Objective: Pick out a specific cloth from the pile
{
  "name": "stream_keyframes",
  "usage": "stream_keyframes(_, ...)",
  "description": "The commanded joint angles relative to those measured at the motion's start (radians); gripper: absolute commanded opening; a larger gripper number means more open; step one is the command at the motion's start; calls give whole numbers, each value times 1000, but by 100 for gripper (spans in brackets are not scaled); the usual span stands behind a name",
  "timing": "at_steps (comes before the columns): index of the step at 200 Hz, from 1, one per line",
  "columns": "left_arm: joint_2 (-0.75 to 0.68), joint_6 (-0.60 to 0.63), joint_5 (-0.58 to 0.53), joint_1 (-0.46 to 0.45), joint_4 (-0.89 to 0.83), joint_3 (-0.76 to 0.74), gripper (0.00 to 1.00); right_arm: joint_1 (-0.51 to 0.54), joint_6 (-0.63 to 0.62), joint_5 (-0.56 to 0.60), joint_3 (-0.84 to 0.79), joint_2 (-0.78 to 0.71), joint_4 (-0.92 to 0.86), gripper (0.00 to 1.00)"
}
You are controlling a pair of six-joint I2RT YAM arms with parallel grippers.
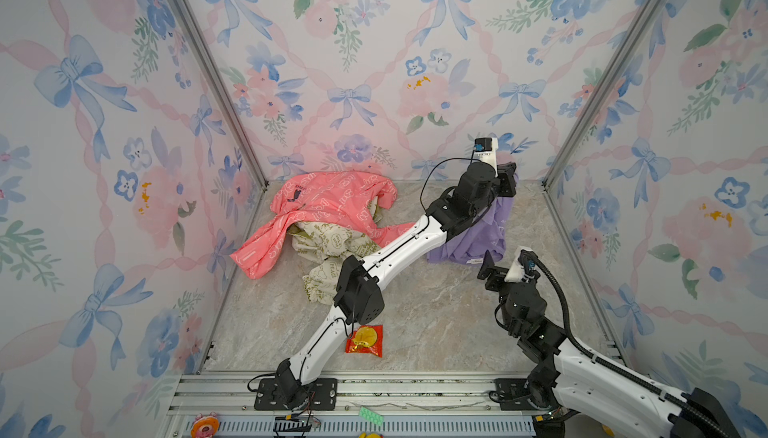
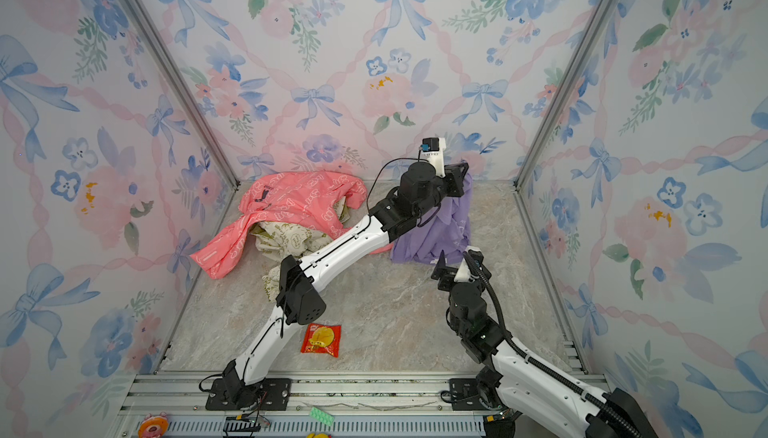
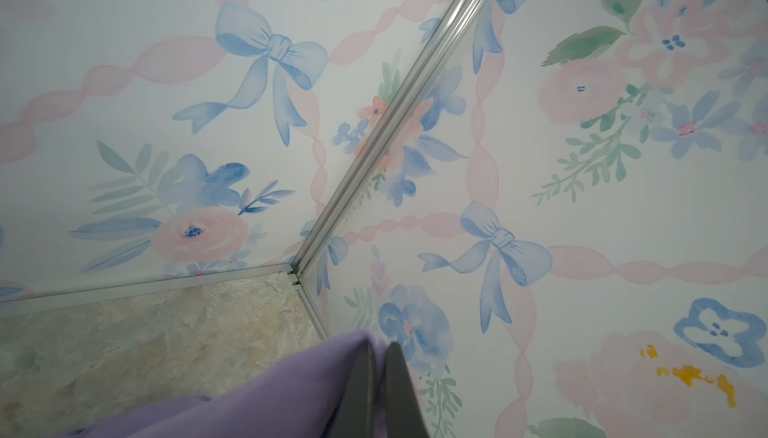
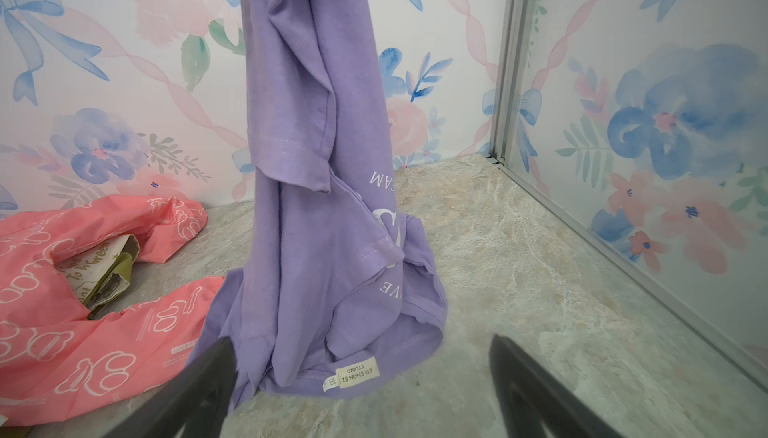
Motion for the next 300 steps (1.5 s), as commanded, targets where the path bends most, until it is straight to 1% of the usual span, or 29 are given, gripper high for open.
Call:
stream_keyframes(1,40,-58,45,-23,122,8,0,1,39,82,-11,-16,-26,97)
stream_keyframes(26,67,-64,45,-32,122,-38,0,1,83,155,-4,-25,-69,97)
stream_keyframes(42,69,-50,24,-36,113,-86,0,-3,120,194,-2,-27,-96,97)
stream_keyframes(51,65,-25,7,-35,92,-107,4,-8,144,208,2,-27,-120,97)
stream_keyframes(63,56,20,-34,-36,43,-126,17,-15,171,220,17,-25,-160,97)
stream_keyframes(77,24,84,-94,-38,-9,-174,39,-20,198,239,31,-22,-202,97)
stream_keyframes(83,1,109,-120,-38,-18,-210,48,-21,207,241,36,-21,-216,97)
stream_keyframes(101,-96,181,-207,-38,-18,-342,78,-25,213,240,41,-18,-224,97)
stream_keyframes(113,-172,224,-273,-38,-18,-423,94,-26,212,235,38,-15,-217,97)
stream_keyframes(117,-196,236,-296,-36,-18,-452,97,-26,210,230,38,-12,-212,97)
stream_keyframes(133,-296,286,-370,-37,-15,-561,98,-29,183,205,38,4,-184,97)
stream_keyframes(144,-370,304,-400,-35,-14,-646,98,-29,158,173,41,19,-163,97)
stream_keyframes(157,-465,329,-403,-33,-1,-763,98,-31,127,132,49,45,-140,97)
stream_keyframes(180,-645,410,-418,-30,25,-980,98,-32,76,35,64,106,-100,97)
stream_keyframes(203,-856,495,-431,-20,60,-1200,98,-34,37,-46,91,199,-65,97)
stream_keyframes(224,-1048,581,-469,1,90,-1378,98,-36,5,-106,145,300,-67,97)
stream_keyframes(232,-1116,593,-479,17,99,-1440,98,-39,2,-132,180,344,-88,97)
stream_keyframes(241,-1191,596,-475,44,111,-1507,98,-41,13,-148,231,388,-150,97)
stream_keyframes(261,-1336,595,-434,124,142,-1654,98,-42,52,-162,370,495,-301,97)
stream_keyframes(271,-1399,593,-404,159,158,-1719,98,-43,61,-176,419,543,-335,97)
stream_keyframes(283,-1465,595,-374,177,177,-1783,98,-45,73,-186,475,593,-379,97)
stream_keyframes(300,-1544,611,-337,177,163,-1832,98,-49,88,-204,558,660,-446,97)
